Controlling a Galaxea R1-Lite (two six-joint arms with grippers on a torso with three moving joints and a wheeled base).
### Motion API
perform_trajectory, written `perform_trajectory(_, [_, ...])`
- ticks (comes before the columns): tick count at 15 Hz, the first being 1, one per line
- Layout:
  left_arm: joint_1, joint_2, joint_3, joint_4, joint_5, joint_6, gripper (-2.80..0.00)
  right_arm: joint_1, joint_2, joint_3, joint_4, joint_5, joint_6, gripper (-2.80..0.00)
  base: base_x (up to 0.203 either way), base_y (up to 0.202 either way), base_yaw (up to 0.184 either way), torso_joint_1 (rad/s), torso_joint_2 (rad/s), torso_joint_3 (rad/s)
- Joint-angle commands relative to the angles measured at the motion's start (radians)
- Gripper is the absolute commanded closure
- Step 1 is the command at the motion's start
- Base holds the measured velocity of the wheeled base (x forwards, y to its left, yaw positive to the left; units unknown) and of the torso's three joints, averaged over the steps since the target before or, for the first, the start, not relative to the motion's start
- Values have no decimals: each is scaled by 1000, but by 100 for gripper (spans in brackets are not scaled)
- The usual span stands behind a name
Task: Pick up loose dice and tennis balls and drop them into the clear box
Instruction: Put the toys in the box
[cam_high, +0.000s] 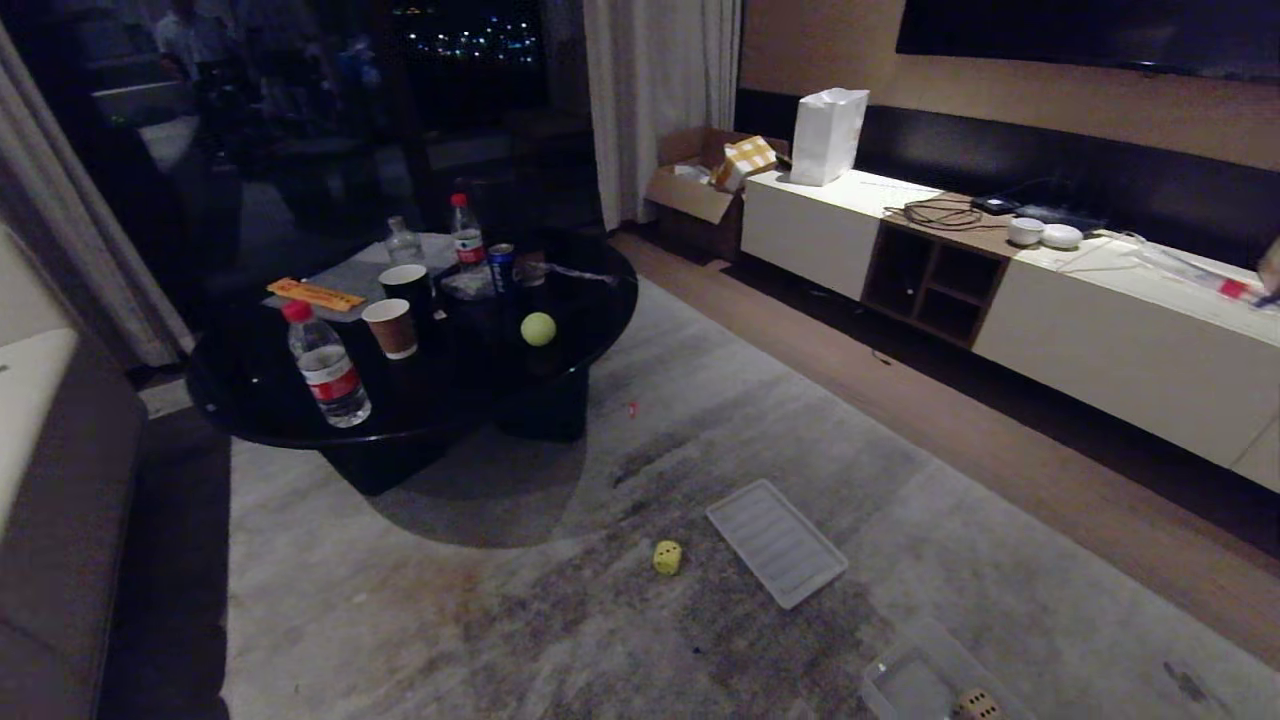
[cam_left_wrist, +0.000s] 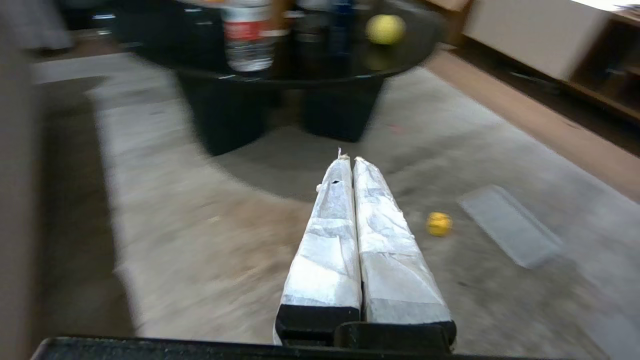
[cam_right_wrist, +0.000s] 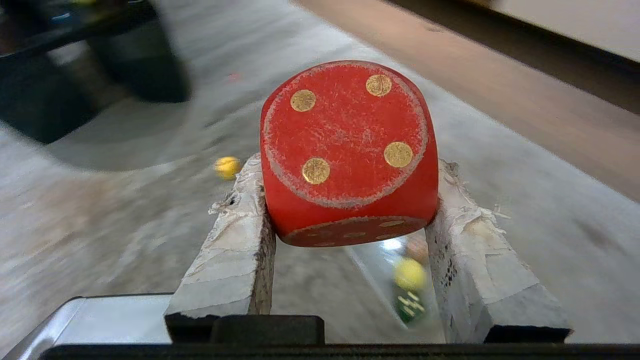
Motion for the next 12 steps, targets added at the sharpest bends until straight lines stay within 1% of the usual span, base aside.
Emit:
perform_trajectory(1, [0,1,2,0,1,-1,0,1,1,0,1,0,0,0,0,12,-163,3,2,0])
perform_trajectory(12, [0,1,2,0,-1,1,0,1,1,0,1,0,0,0,1,9,-161,4,3,2])
